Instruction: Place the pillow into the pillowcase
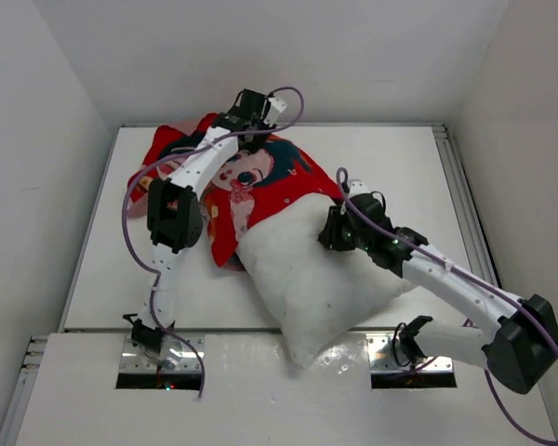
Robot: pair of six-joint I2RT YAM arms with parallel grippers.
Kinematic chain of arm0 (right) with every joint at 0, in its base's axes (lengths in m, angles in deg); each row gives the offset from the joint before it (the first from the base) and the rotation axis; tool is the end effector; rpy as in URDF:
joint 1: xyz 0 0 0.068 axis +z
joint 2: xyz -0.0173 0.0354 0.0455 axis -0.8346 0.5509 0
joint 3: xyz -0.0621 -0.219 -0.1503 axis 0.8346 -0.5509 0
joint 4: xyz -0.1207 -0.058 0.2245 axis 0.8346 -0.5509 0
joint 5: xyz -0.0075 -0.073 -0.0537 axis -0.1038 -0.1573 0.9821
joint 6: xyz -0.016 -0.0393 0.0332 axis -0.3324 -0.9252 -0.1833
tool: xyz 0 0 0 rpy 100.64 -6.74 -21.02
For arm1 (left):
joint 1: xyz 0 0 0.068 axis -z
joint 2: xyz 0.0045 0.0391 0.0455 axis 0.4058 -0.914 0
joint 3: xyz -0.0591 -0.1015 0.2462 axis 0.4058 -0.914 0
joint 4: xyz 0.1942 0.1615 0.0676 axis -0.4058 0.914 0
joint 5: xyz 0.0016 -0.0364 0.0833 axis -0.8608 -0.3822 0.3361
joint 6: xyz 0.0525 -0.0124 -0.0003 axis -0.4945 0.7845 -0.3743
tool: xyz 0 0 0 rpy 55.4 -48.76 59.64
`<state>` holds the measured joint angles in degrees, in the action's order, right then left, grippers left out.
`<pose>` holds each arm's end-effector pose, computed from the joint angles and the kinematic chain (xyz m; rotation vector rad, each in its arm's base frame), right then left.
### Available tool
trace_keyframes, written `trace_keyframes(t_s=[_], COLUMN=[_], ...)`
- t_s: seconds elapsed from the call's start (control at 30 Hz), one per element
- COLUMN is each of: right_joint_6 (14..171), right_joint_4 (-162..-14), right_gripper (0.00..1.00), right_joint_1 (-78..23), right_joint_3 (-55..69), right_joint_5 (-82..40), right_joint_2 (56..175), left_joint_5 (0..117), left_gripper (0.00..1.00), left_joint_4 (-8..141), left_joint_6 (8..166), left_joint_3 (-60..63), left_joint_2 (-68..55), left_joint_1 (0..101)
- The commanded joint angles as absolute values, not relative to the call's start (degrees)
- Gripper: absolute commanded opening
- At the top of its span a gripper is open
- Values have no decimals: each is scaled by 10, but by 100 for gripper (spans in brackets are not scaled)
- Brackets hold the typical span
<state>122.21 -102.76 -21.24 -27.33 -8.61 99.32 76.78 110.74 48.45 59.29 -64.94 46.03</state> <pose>0.1985 0.1370 0.2419 0.0705 2.3051 0.5731 0.4905 -0.1923 0.2689 0.9069 2.1921 0.2523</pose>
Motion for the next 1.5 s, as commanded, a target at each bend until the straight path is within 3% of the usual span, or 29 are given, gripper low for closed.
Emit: trace_keyframes(t_s=[0.0,0.03,0.07,0.1,0.13,0.17,0.3,0.37,0.53,0.7,0.8,0.93,1.0,1.03,1.1,1.27,1.47], right_joint_6=[1231,1204,1191,1178,1164,1159,1148,1145,1164,1167,1160,1159,1165,1167,1178,1192,1189], right_joint_4=[-1012,-1021,-1031,-1052,-1065,-1092,-1117,-1106,-1100,-1105,-1108,-1103,-1080,-1060,-1027,-966,-799], right_gripper=[37,62,75,95,99,99,99,99,99,99,99,99,99,99,99,99,99], right_joint_1=[-215,-218,-223,-226,-232,-245,-264,-264,-256,-236,-208,-187,-183,-182,-176,-154,-140], right_joint_3=[-197,-182,-166,-138,-125,-101,-98,-119,-152,-173,-177,-198,-211,-224,-241,-246,-267], right_joint_5=[-78,-81,-84,-93,-99,-104,-116,-118,-116,-114,-101,-55,-47,-47,-46,-24,-61], right_joint_2=[1012,1013,1017,1018,1019,1025,1019,1012,994,993,998,996,990,988,992,1032,1083], left_joint_5=[803,802,799,779,764,718,540,511,574,725,841,844,835,835,816,749,704], left_gripper=[63,73,79,89,92,96,97,91,87,87,79,67,48,32,14,1,0], left_joint_4=[1006,997,996,998,1002,1014,1160,1188,1220,1128,1086,1087,1082,1082,1104,1170,1201], left_joint_6=[496,502,505,505,503,502,457,453,445,451,462,477,478,480,484,483,489], left_joint_3=[576,559,550,536,506,495,460,408,293,186,167,184,180,180,194,275,308], left_joint_2=[-577,-534,-510,-484,-432,-411,-344,-322,-301,-300,-309,-302,-294,-293,-292,-277,-255], left_joint_1=[486,489,495,500,506,517,540,566,623,631,638,637,637,638,641,644,648])
